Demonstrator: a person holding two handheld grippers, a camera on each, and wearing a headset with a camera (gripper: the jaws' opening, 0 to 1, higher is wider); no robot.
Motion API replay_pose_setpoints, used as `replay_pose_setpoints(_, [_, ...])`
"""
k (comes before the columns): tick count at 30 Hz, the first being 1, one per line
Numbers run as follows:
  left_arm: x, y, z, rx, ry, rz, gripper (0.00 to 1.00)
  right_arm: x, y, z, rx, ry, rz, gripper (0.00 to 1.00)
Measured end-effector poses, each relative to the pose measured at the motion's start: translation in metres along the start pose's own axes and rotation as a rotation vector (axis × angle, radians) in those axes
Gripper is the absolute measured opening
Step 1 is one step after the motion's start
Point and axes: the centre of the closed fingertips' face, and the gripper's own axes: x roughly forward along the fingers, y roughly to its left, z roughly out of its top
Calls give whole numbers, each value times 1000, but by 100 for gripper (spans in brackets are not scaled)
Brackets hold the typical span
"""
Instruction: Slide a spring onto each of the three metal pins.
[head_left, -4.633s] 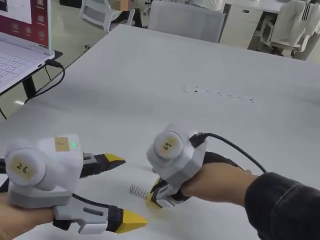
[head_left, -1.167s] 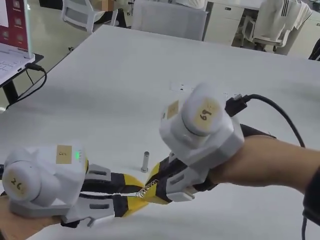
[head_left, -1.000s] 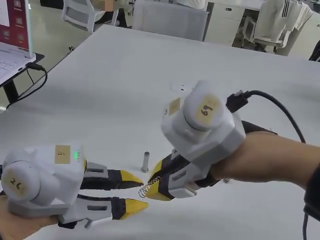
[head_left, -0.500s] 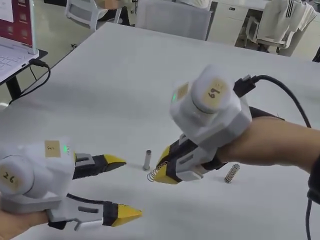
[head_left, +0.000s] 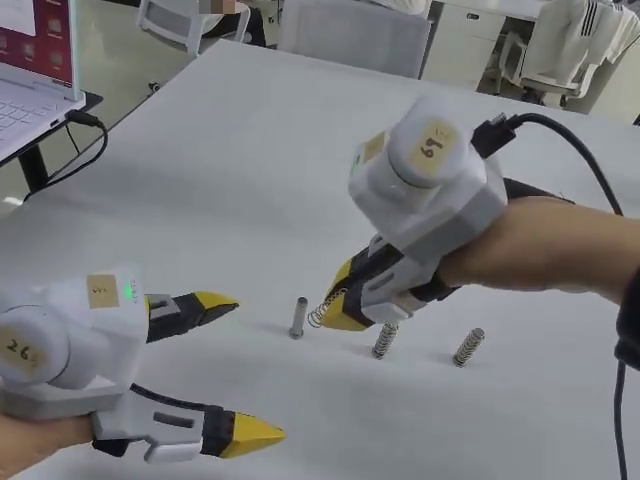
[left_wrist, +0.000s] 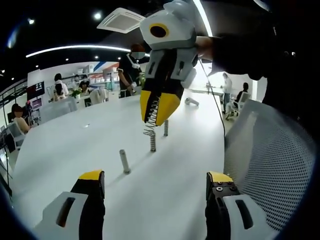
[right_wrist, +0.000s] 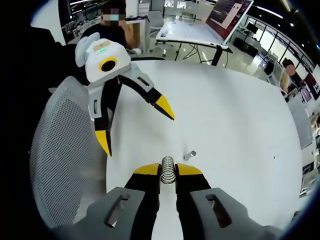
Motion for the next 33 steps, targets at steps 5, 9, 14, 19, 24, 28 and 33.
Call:
replay_pose_setpoints(5, [-1, 1, -2, 0, 5, 9, 85, 3, -19, 1, -7, 25, -22, 9])
replay_pose_setpoints(9, [-2, 2, -4, 0, 8, 13, 86, 9, -29, 2, -16, 50, -32, 9])
replay_pose_setpoints(14, [-4, 3, -7, -1, 19, 17, 88, 20, -36, -4, -30, 105, -13, 9])
replay_pose_setpoints(19, [-4, 4, -8, -4, 17, 22, 90, 33, -41, -6, -49, 150, 11, 9])
replay_pose_setpoints(24, [-3, 4, -10, -3, 27, 20, 90, 37, -41, -5, -56, 165, 27, 9])
replay_pose_setpoints(28, [-4, 6, -13, -7, 29, 21, 90, 42, -40, -6, -66, 182, 34, 9])
replay_pose_setpoints(33, [-5, 8, -15, -11, 29, 21, 88, 46, -39, -7, -78, 201, 41, 9])
